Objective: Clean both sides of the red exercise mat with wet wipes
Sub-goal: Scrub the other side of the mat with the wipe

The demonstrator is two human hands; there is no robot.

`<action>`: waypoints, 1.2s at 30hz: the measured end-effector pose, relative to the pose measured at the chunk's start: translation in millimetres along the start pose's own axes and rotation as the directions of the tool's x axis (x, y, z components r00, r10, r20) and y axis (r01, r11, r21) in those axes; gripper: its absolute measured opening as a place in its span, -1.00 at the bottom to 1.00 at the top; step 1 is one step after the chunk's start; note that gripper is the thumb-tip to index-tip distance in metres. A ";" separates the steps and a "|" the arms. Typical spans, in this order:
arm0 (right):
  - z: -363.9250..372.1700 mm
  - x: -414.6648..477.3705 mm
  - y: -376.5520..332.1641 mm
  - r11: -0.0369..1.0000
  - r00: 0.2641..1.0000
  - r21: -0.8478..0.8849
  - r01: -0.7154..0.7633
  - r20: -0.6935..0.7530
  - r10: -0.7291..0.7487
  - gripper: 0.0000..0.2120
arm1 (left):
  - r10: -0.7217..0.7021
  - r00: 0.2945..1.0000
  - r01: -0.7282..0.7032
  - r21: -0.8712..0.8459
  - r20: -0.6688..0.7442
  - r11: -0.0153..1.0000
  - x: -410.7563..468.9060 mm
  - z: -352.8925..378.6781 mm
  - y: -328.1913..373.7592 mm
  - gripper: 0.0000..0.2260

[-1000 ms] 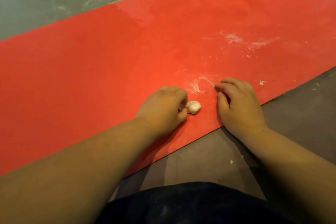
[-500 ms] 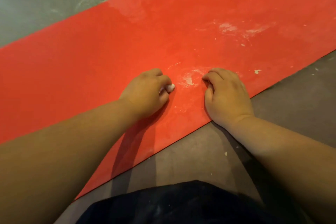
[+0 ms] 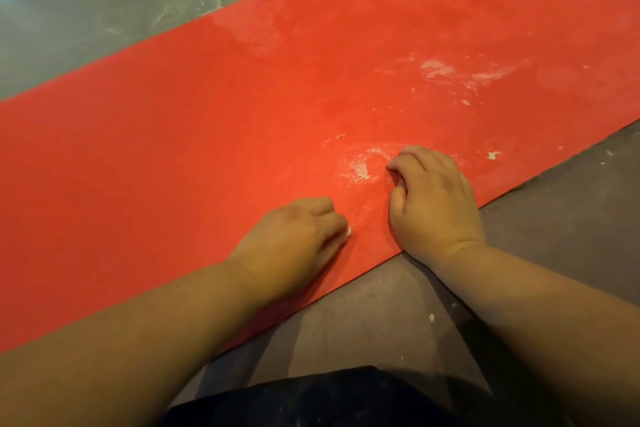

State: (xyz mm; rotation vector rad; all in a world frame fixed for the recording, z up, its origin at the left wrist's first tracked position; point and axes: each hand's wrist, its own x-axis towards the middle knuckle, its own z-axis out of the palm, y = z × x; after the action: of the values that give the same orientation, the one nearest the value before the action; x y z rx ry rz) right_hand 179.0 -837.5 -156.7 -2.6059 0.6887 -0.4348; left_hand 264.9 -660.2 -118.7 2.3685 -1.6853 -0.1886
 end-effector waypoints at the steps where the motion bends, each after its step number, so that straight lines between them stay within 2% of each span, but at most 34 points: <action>1: 0.0 -1.2 0.3 1.000 1.000 -0.003 0.001 -0.003 -0.001 -0.69 | 0.023 0.999 -0.023 -0.006 0.022 1.000 -2.9 -1.4 -3.3 -0.68; 3: -1.2 -0.8 -0.2 1.000 1.000 -0.009 0.002 -0.007 -0.002 -0.68 | 0.002 1.000 -0.002 0.064 -0.014 0.998 10.9 -5.6 -22.5 -0.67; 5: -0.9 -0.6 0.1 1.000 1.000 -0.016 -0.009 0.014 0.009 -0.71 | -0.159 0.983 0.171 0.140 -0.091 0.975 31.9 -8.8 -41.7 -0.72; 7: -0.7 0.5 0.6 1.000 1.000 -0.017 -0.008 0.025 0.009 -0.73 | -0.318 0.932 0.340 0.113 -0.176 0.934 40.5 -2.8 -44.5 -0.79; 8: -0.2 0.6 0.7 1.000 1.000 -0.017 -0.002 0.025 0.002 -0.72 | -0.342 0.919 0.364 0.090 -0.196 0.927 37.6 1.9 -36.1 -0.79; 10: -0.6 0.0 0.8 1.000 1.000 -0.015 -0.001 0.025 0.001 -0.70 | -0.215 0.961 0.229 0.062 -0.172 0.972 20.0 8.9 -11.8 -0.74; 12: -0.8 -0.4 0.7 1.000 1.000 -0.006 0.000 0.024 0.000 -0.71 | -0.037 0.996 0.036 -0.006 -0.075 0.999 1.7 6.2 -0.8 -0.71; 14: -0.8 -0.9 0.9 1.000 1.000 -0.012 0.004 0.014 -0.003 -0.74 | 0.089 0.995 -0.087 0.059 -0.035 0.994 8.4 -2.2 -17.5 -0.70; 15: -0.8 -0.7 0.8 1.000 1.000 -0.016 0.006 0.007 -0.006 -0.74 | 0.074 0.996 -0.067 0.140 -0.045 0.988 18.9 -5.6 -30.5 -0.71; 17: -0.6 -1.8 0.6 1.000 1.000 -0.023 0.009 0.005 -0.009 -0.74 | -0.159 0.975 0.192 0.227 -0.158 0.955 46.7 -9.9 -55.7 -0.74; 19: -1.5 -0.4 1.4 1.000 1.000 -0.024 0.013 0.001 -0.013 -0.75 | -0.432 0.869 0.478 0.179 -0.242 0.860 76.5 -8.8 -70.4 -0.75; 21: 0.0 -0.5 1.2 1.000 1.000 -0.024 0.019 -0.007 -0.019 -0.75 | -0.549 0.791 0.591 0.104 -0.271 0.800 92.9 -2.4 -63.1 -0.77; 22: 0.6 -1.7 1.4 0.999 1.000 -0.031 0.013 -0.006 -0.014 -0.74 | -0.564 0.782 0.599 0.070 -0.264 0.798 93.6 0.8 -55.6 -0.78; 23: 0.2 -1.9 1.4 0.999 1.000 -0.037 0.011 -0.008 -0.011 -0.73 | -0.515 0.811 0.546 0.044 -0.278 0.836 89.8 3.3 -48.3 -0.79; 25: 0.5 0.5 1.8 0.999 1.000 -0.036 0.012 -0.012 -0.012 -0.69 | -0.278 0.917 0.305 0.055 -0.286 0.951 68.2 7.3 -30.3 -0.80; 27: 1.6 -0.7 2.1 0.999 1.000 -0.042 0.010 -0.006 -0.010 -0.67 | -0.059 0.982 0.071 0.060 -0.178 0.996 46.1 3.5 -16.7 -0.75; 29: 0.7 -0.8 1.9 0.999 1.000 -0.046 0.012 -0.024 -0.013 -0.67 | -0.025 0.992 0.038 0.105 -0.124 0.994 49.0 0.5 -23.6 -0.73; 31: 1.1 -0.7 1.5 0.998 0.999 -0.056 0.017 -0.038 -0.019 -0.67 | -0.199 0.964 0.223 0.129 -0.177 0.966 76.8 -2.1 -41.8 -0.79; 33: 0.8 -0.9 1.1 0.998 0.999 -0.058 0.020 -0.045 -0.022 -0.68 | -0.377 0.894 0.410 0.100 -0.242 0.907 104.8 -5.0 -58.9 -0.80; 35: 1.7 1.2 1.5 0.998 0.998 -0.055 0.030 -0.050 -0.032 -0.69 | -0.460 0.845 0.491 0.056 -0.274 0.869 112.3 -2.0 -58.9 -0.81; 36: 2.7 0.7 2.1 0.998 0.998 -0.057 0.034 -0.045 -0.036 -0.68 | -0.452 0.849 0.482 0.046 -0.274 0.875 104.8 1.9 -51.4 -0.81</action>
State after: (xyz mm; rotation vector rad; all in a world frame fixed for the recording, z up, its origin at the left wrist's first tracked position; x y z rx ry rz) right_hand 179.8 -838.7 -159.9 -2.6723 0.6805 -0.4936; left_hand 346.1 -743.2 -130.9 2.7138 -1.0043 0.1367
